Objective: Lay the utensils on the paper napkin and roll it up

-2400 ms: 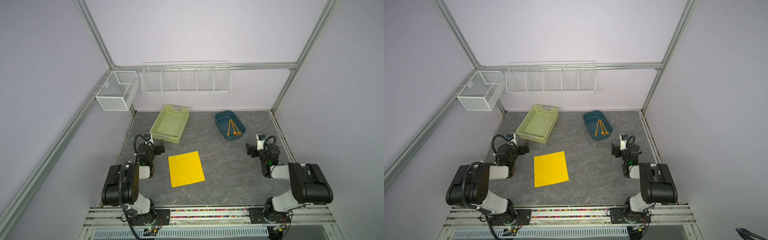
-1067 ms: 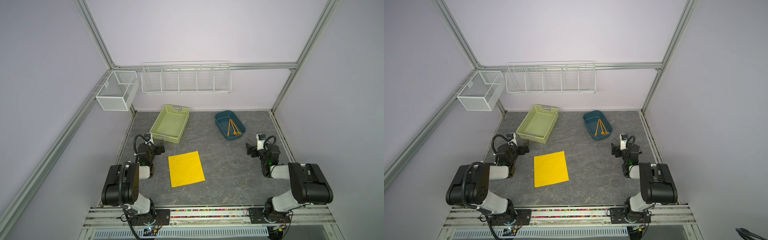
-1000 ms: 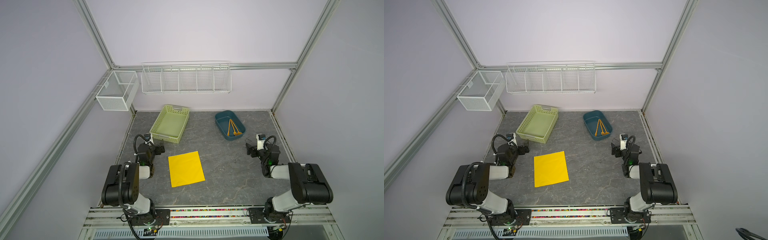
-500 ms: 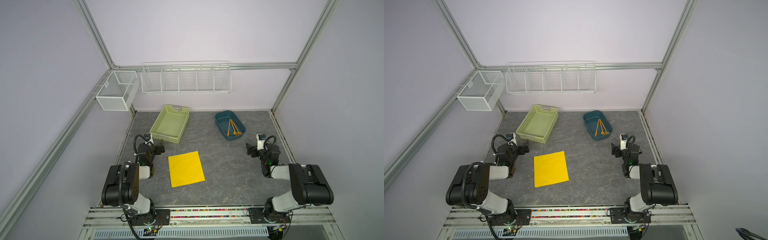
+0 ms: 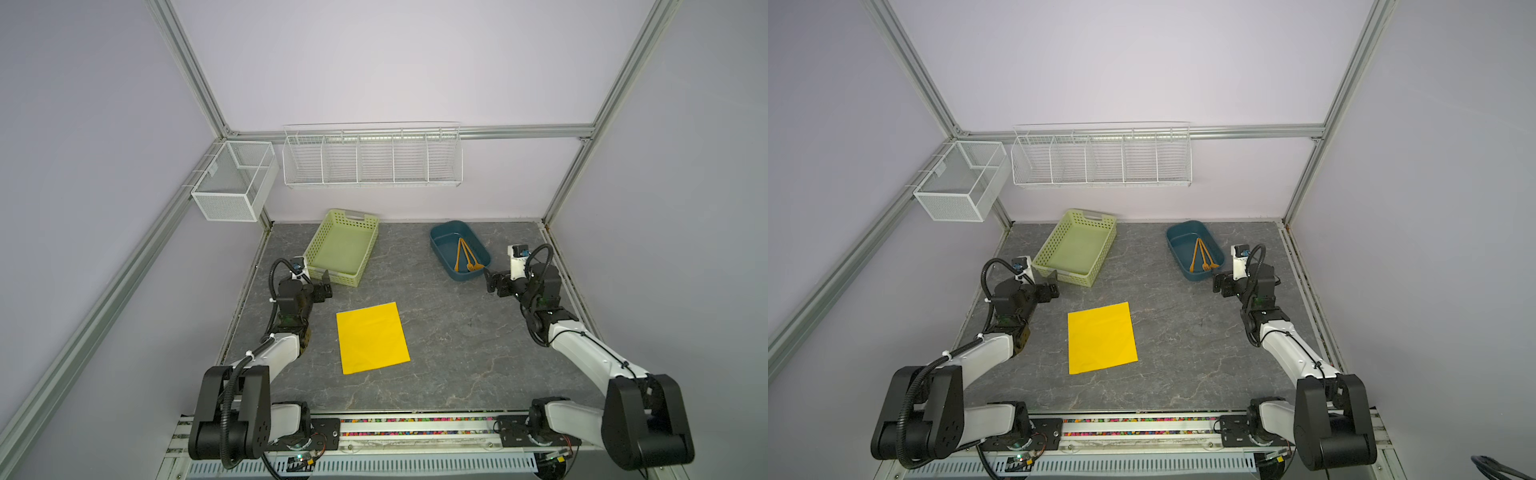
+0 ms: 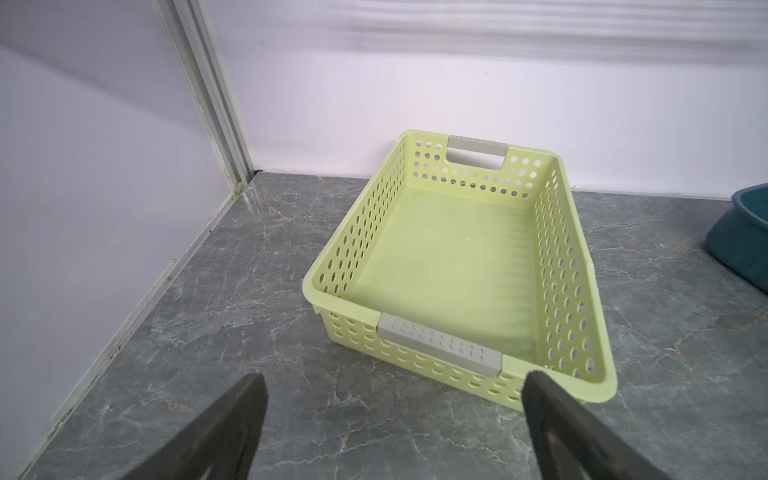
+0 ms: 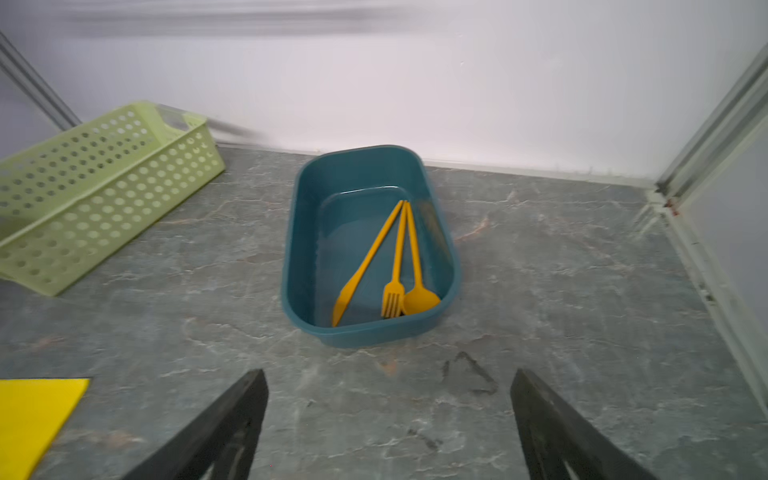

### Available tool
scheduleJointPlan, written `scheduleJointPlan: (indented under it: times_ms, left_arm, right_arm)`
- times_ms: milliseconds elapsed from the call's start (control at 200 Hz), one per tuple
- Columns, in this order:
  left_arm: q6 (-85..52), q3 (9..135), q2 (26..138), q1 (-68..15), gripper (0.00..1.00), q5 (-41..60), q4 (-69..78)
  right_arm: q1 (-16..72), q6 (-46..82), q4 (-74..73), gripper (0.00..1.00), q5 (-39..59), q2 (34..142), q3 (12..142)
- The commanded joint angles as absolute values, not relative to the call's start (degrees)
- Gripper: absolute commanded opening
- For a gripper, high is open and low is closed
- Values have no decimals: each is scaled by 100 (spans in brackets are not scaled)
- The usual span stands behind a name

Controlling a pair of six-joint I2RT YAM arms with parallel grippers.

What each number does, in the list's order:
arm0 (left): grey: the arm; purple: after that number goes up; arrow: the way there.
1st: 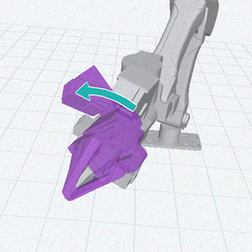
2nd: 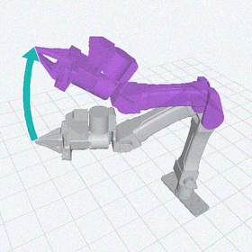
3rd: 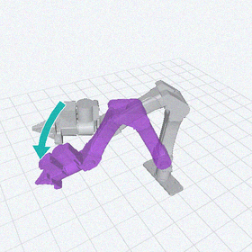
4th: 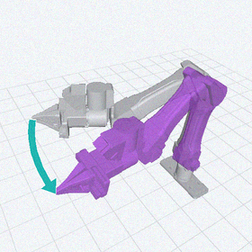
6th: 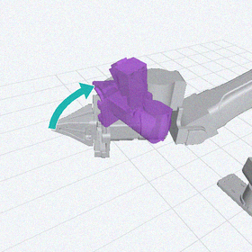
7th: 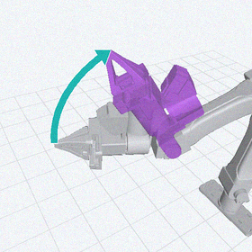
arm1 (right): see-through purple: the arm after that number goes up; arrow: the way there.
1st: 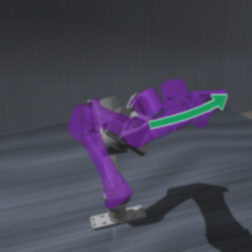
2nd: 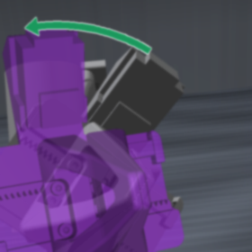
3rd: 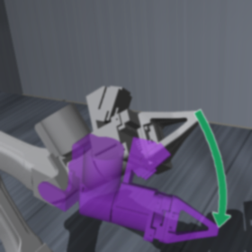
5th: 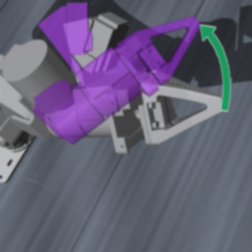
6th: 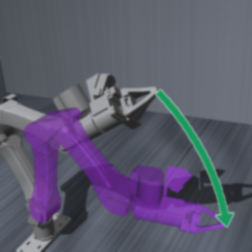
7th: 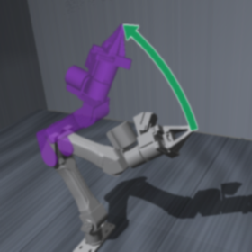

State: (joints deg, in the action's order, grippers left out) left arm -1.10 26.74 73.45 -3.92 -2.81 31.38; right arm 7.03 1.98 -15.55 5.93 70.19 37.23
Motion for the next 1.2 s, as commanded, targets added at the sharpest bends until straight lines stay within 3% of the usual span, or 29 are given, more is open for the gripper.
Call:
scheduleJointPlan:
  times_ms: [0, 205, 390, 520, 755, 1025, 1200]
  left_arm:
    - [-588, 2985, 7037, -414, 97, -451, 2106]
    - [-1615, 3550, 6514, -428, 95, -326, 458]
    - [-2013, 4393, 6452, -429, 94, 193, -1216]
    - [-2054, 4828, 6400, -425, 95, 383, -2032]
    - [-1965, 5127, 6264, -422, 95, 746, -2499]
    - [-2083, 5055, 6427, -424, 89, 1925, -1944]
    - [-2068, 5104, 6593, -422, 87, 2092, -1909]
  right_arm:
    - [1076, 835, -272, 96, 819, 6983, 4054]
    - [2345, 1191, 521, 100, 814, 7203, 4559]
    - [3361, 2016, 1079, 91, 692, 7706, 4969]
    - [3905, 2595, 1454, 85, 1173, 8280, 5381]
    - [4883, 3226, 1469, 84, 1624, 9055, 5662]
    - [5476, 3160, 1903, 81, 1973, 9929, 6291]
    - [5615, 3293, 1907, 80, 1964, 10346, 6496]
